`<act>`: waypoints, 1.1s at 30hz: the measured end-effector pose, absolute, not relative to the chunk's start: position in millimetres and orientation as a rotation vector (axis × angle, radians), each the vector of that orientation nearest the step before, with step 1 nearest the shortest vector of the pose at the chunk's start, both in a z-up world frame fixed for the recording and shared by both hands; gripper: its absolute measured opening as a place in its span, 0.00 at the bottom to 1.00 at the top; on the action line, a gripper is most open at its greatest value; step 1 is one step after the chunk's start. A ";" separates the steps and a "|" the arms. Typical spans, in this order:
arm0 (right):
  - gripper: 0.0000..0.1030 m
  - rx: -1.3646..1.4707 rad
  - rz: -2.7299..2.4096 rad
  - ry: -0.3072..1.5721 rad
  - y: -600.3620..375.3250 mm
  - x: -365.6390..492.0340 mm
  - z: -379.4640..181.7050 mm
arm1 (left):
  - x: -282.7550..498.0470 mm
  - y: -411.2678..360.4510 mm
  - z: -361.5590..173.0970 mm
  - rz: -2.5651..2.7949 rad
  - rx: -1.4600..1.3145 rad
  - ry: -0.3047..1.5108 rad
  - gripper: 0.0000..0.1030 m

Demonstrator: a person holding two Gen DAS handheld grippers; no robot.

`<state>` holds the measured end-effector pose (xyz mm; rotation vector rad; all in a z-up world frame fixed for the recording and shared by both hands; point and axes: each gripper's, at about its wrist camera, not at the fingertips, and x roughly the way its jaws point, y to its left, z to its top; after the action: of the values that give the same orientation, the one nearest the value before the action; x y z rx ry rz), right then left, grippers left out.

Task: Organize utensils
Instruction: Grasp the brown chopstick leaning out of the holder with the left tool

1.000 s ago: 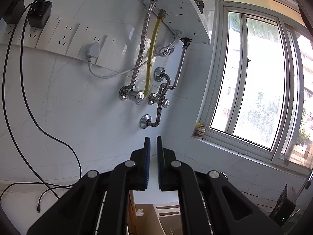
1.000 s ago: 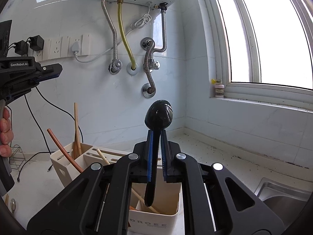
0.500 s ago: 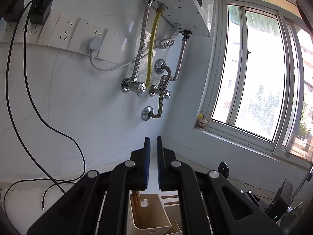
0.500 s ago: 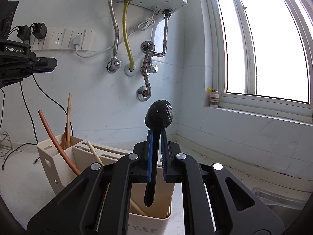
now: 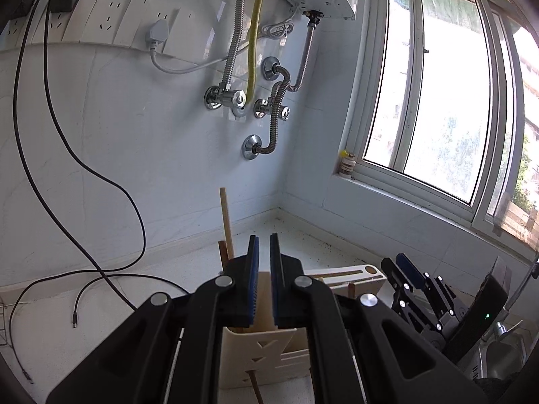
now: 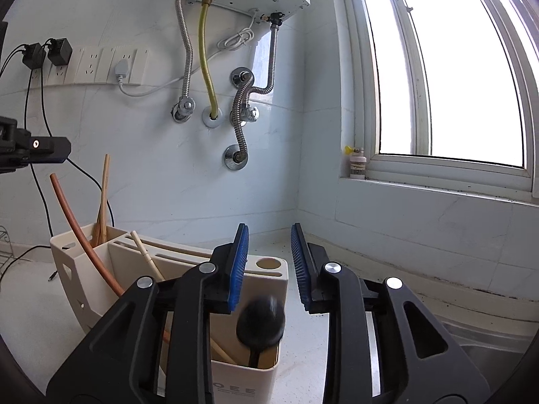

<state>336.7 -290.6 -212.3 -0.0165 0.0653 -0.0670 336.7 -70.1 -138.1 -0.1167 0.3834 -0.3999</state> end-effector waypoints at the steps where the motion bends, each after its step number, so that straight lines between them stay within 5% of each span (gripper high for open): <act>1: 0.25 -0.014 -0.073 0.065 -292.2 335.7 -211.8 | 334.3 -72.4 -142.8 -0.398 -0.104 0.404 0.06; 16: 0.25 0.030 -0.157 0.056 -325.6 320.3 -199.6 | 309.8 -128.6 -228.6 -0.486 0.052 0.828 0.08; 17: 0.25 0.032 -0.162 0.054 -327.1 319.3 -199.1 | 309.8 -131.4 -232.7 -0.486 0.054 0.852 0.10; 21: 0.25 0.034 -0.168 0.062 -331.1 317.1 -197.6 | 306.7 -139.5 -244.8 -0.476 0.067 0.894 0.44; 33: 0.25 0.035 -0.186 0.073 -340.0 316.5 -201.6 | 321.8 -162.1 -278.8 -0.483 0.097 1.014 0.44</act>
<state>316.5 -340.0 -201.6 0.0350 0.0729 -0.1859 321.8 -162.1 -278.8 0.0967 1.0137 -0.4828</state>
